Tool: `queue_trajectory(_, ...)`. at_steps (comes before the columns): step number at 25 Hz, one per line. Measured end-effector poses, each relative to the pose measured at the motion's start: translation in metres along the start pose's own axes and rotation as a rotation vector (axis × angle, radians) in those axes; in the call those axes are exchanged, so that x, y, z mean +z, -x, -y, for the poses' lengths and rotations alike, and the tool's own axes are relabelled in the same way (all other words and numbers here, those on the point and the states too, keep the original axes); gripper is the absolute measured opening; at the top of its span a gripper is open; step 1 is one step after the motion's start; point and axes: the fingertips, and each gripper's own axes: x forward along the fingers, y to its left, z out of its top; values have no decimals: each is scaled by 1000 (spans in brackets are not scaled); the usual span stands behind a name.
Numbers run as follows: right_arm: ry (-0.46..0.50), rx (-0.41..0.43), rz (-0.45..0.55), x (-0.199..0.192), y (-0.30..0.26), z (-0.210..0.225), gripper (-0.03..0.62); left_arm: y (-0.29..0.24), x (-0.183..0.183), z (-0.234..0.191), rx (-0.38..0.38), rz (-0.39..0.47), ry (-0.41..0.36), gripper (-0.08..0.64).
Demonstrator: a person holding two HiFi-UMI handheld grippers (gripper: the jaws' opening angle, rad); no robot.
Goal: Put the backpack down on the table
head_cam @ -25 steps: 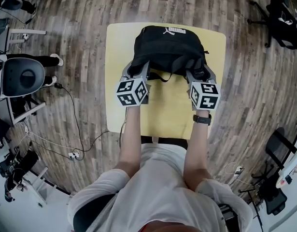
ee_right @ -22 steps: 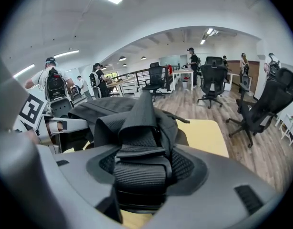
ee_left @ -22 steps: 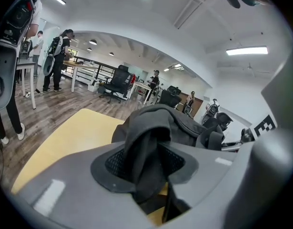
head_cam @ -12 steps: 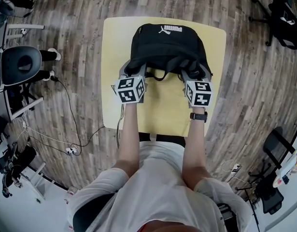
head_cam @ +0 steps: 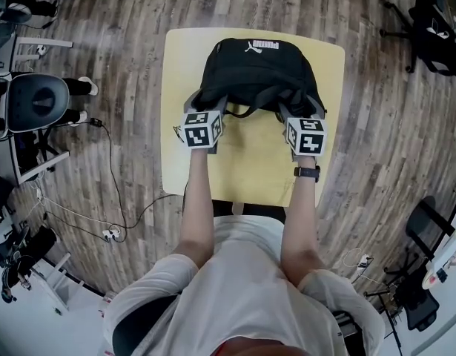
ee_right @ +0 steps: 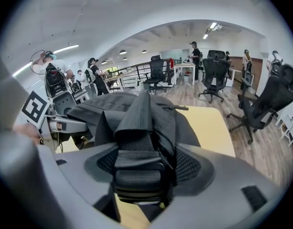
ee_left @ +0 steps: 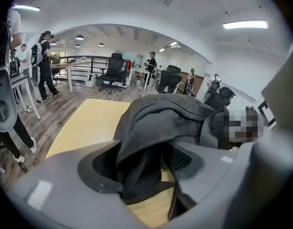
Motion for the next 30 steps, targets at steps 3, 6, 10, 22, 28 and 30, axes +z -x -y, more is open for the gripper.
queue_trajectory(3,-7,2,1,1,4,1,293,3,-1,-3,-1,-4,22,302)
queue_trajectory(6,-30,-19,9,-1,11,3,310,10,-3,-7,7,1,46,357)
queue_trajectory(10,-58,-56,17,-7,31,1,324,28,0,-7,-6,16,55,381)
queue_trajectory(22,-66,-102,76,-6,90,-21,328,75,18,20,-96,64,-5,391)
queue_trajectory(28,-45,-94,168,22,119,-42,328,103,44,41,-128,134,-89,390)
queue_trajectory(30,-39,-100,203,34,127,-48,328,114,53,44,-139,158,-94,390)
